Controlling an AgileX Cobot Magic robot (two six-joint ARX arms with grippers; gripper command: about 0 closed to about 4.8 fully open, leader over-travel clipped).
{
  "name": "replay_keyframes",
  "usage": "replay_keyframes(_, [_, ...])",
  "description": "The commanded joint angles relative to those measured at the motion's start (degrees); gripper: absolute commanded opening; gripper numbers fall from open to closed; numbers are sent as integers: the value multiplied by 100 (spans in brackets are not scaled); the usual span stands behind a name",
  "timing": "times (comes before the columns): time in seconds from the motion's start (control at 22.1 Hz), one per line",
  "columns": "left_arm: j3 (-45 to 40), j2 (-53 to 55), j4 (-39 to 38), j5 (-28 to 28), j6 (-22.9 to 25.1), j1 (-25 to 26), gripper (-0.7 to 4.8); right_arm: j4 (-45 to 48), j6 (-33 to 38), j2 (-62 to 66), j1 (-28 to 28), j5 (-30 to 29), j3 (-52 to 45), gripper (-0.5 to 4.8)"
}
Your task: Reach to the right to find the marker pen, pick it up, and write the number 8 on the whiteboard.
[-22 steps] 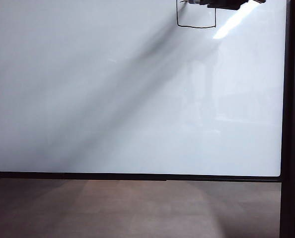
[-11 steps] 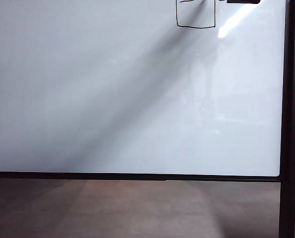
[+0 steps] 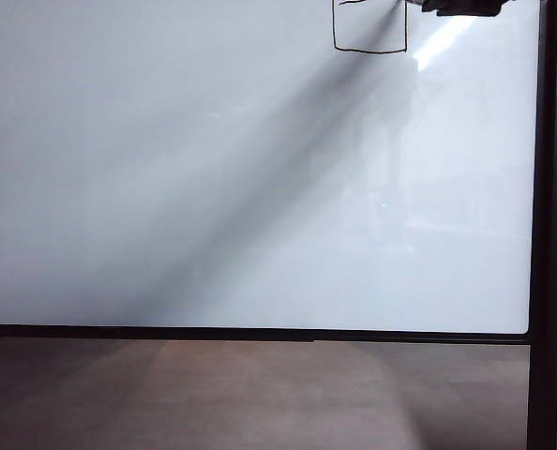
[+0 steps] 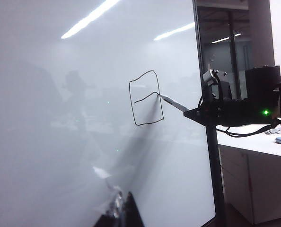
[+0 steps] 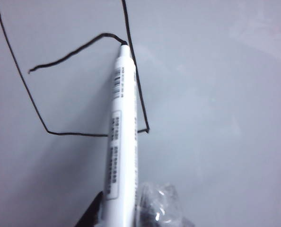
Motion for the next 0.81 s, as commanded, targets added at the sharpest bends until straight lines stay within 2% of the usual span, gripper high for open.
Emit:
replay_keyframes(0.05, [17,9,42,4,0,7,-5,22,42,-66,-26,83,-22,-5])
replay_keyframes(0.27, [17,9,55,4,0,7,-5,59,37,-330,22,-142,-42,-5])
replay_keyframes(0.81, [17,9,72,2,0,7,-5,-208,-4,-979,20,-138,-186,-5])
